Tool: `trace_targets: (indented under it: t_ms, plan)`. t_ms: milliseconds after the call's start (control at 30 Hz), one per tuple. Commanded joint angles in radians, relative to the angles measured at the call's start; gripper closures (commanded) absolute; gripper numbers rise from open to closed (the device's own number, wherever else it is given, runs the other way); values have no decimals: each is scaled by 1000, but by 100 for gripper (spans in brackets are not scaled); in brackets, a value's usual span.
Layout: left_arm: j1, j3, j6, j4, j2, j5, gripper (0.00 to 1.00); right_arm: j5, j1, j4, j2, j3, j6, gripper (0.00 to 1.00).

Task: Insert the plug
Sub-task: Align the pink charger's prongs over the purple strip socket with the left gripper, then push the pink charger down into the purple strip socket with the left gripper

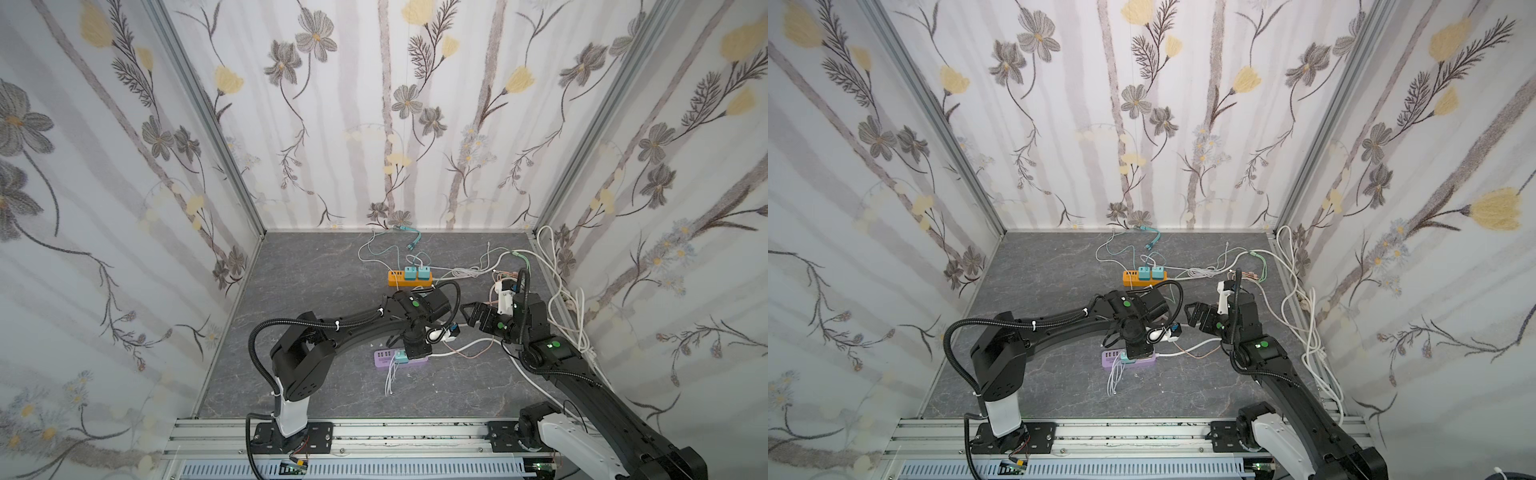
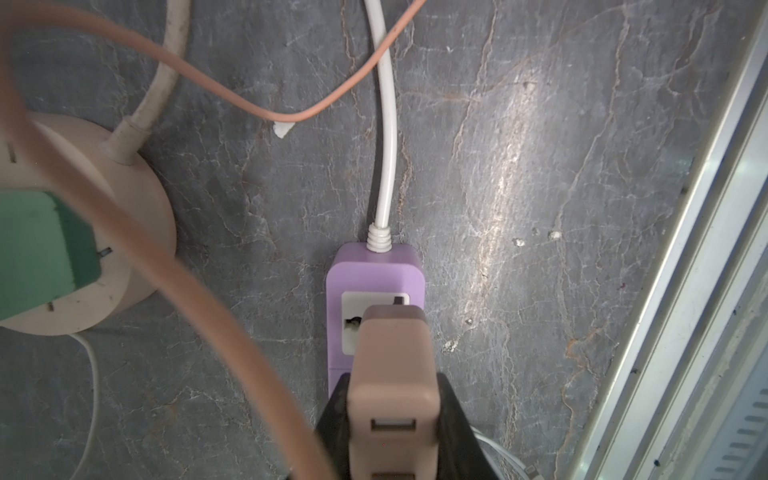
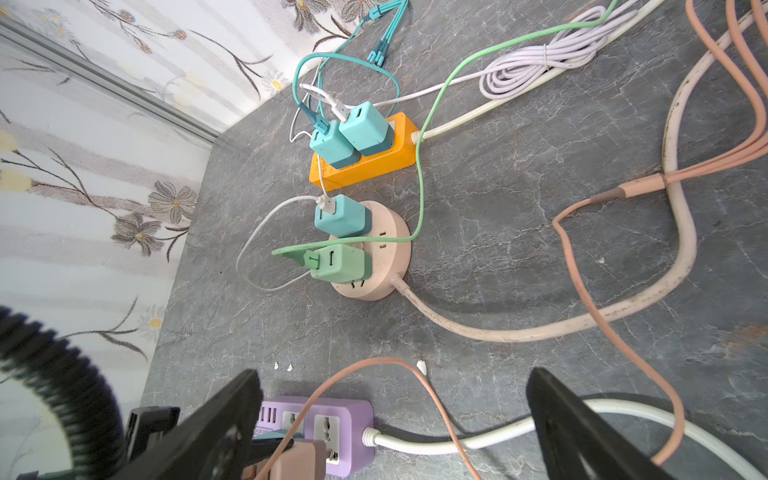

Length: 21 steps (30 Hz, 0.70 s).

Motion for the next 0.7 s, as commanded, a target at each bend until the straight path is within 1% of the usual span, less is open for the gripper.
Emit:
trace_targets:
  t_ms: [0,167,400,567,667]
  plan:
    - [1,10,22,-9,4,1,100,15,0,10,5,6,-5,1]
    - [1,0,19,-5,22,21,100,25,3,-2,-3,6,-10,1]
    - [0,-15,31,3,16,18,100,35,3,-13,-6,4,-19,1]
    - [-1,-133,108,95,-34,58,100,35,4,-13,-2,4,-20,1]
    - [-1,-142,120,98,-41,63,100,36,4,-13,-3,4,-18,1]
